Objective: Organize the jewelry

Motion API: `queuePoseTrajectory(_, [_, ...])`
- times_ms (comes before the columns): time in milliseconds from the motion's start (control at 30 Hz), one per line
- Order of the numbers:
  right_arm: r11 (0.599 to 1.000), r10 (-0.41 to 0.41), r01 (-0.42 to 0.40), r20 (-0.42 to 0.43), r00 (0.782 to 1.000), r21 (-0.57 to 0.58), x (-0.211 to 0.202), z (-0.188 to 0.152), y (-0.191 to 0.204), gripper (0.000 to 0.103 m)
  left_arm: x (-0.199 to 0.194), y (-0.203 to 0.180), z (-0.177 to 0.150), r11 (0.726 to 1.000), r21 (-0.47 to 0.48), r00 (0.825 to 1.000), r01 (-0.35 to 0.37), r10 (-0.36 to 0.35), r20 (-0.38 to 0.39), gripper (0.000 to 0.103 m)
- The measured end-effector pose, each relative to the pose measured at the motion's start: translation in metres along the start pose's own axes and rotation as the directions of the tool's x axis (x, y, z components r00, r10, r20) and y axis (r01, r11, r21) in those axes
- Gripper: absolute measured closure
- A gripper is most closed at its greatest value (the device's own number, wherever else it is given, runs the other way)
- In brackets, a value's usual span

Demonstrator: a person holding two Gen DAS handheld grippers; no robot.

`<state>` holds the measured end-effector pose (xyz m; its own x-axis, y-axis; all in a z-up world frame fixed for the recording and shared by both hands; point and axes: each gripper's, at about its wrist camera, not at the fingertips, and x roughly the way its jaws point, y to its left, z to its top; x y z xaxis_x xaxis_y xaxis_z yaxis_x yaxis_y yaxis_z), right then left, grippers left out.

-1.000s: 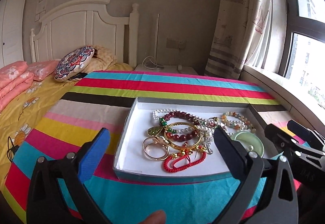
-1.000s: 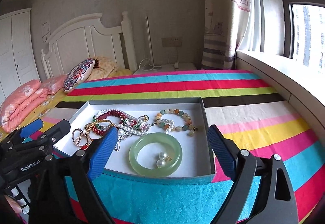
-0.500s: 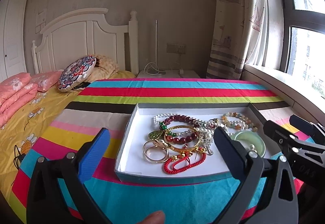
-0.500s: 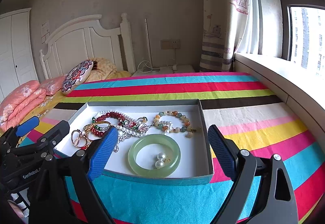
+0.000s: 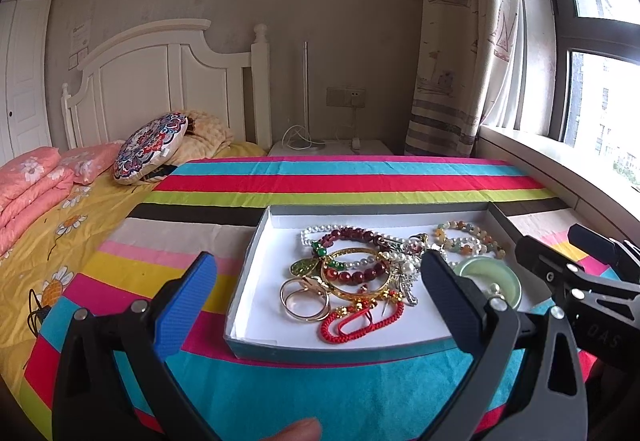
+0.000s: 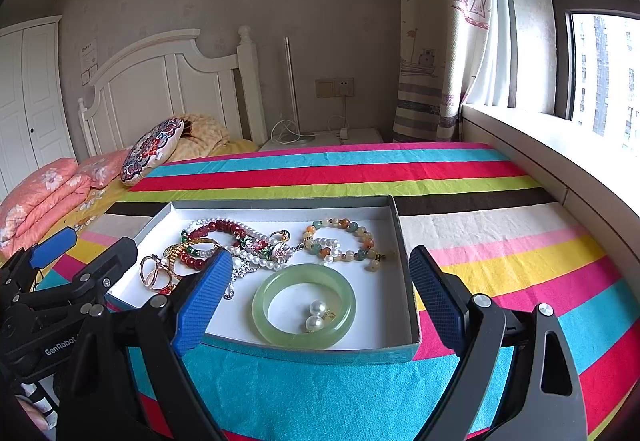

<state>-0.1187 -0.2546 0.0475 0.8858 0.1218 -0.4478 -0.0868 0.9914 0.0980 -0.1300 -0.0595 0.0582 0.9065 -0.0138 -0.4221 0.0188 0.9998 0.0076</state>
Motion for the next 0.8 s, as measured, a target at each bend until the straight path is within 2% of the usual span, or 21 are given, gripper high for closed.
queuePoseTrajectory(800, [1.0,-0.001,0.001,-0.002,1.0,0.005,0.0009,0.0,-0.001,0.017,-0.0004,0.0,0.0009,1.0,-0.002,1.0,0.014,-0.014,0.002,0.002])
